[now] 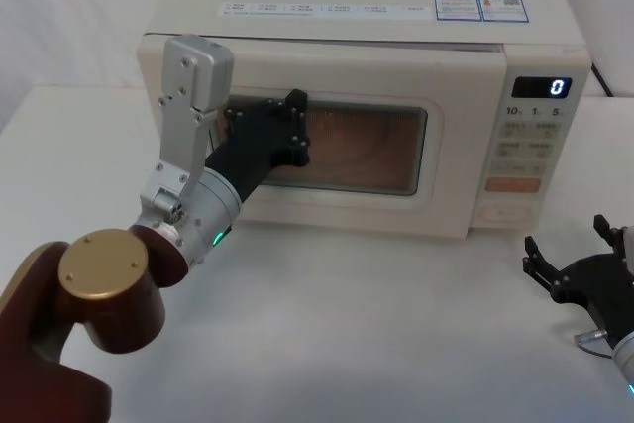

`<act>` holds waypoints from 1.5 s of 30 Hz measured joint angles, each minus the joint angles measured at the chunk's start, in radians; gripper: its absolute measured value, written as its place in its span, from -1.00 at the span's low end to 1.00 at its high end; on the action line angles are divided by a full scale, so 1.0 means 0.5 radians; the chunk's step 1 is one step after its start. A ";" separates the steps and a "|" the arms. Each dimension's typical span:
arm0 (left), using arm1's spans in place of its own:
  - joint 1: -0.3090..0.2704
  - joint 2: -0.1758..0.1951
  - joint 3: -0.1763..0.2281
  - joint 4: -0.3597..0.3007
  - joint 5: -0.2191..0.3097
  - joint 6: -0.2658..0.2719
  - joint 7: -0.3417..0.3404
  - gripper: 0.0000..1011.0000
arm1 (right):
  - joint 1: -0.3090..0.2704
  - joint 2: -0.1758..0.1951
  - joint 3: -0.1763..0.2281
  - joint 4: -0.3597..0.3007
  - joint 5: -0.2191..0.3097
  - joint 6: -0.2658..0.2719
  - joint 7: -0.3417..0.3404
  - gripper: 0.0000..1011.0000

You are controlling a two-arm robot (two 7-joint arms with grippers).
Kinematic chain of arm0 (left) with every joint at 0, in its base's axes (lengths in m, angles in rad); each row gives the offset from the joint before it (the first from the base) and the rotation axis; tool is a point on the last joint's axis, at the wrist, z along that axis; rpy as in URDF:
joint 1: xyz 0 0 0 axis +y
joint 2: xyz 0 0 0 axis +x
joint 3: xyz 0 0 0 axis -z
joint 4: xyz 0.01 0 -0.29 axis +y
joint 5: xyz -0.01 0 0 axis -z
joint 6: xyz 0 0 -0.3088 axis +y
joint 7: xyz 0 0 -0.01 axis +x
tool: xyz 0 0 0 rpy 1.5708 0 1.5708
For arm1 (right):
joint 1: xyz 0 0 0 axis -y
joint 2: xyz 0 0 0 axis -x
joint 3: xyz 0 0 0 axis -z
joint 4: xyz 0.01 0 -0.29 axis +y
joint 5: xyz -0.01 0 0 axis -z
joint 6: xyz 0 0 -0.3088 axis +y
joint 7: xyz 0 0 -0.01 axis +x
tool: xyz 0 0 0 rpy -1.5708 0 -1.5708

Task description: Press the button to open the microwave door with one hand; close the microwave door with the other hand.

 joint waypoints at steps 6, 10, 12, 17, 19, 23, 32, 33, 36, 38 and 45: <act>-0.008 -0.007 -0.004 0.016 0.001 -0.003 0.001 -1.00 | 0.000 0.000 0.000 0.000 0.000 0.000 0.000 0.98; -0.012 -0.011 -0.007 0.026 0.002 -0.006 0.001 -1.00 | 0.000 0.000 0.000 0.000 0.000 0.000 0.000 0.98; -0.014 -0.012 -0.009 0.031 0.003 -0.006 0.002 -1.00 | 0.000 0.000 0.000 0.000 0.000 0.000 0.000 0.98; -0.019 -0.013 -0.013 0.040 0.003 -0.010 0.002 -1.00 | 0.000 0.000 0.000 0.000 0.000 0.000 0.000 0.98; -0.023 -0.015 -0.017 0.047 0.003 -0.013 0.002 -1.00 | 0.000 0.000 0.000 0.000 0.000 0.000 0.000 0.98; -0.027 -0.017 -0.020 0.052 0.003 -0.015 0.002 -1.00 | 0.000 0.000 0.000 0.000 0.000 0.000 0.000 0.98; -0.045 -0.021 -0.027 0.074 0.002 -0.024 0.003 -1.00 | 0.000 0.000 0.000 0.000 0.000 0.000 0.000 0.98; -0.047 -0.021 -0.027 0.077 0.001 -0.025 0.003 -1.00 | 0.000 0.000 0.000 0.000 0.000 0.000 0.000 0.98; -0.058 -0.024 -0.026 0.089 -0.001 -0.027 0.002 -1.00 | 0.000 0.000 0.000 0.000 0.000 0.000 0.000 0.98; -0.059 -0.024 -0.026 0.090 -0.001 -0.027 0.002 -1.00 | 0.000 0.000 0.000 0.000 0.000 0.000 0.000 0.98; -0.049 -0.030 -0.027 0.078 -0.009 -0.028 0.002 -1.00 | 0.000 0.000 0.000 0.000 0.000 0.000 0.000 0.98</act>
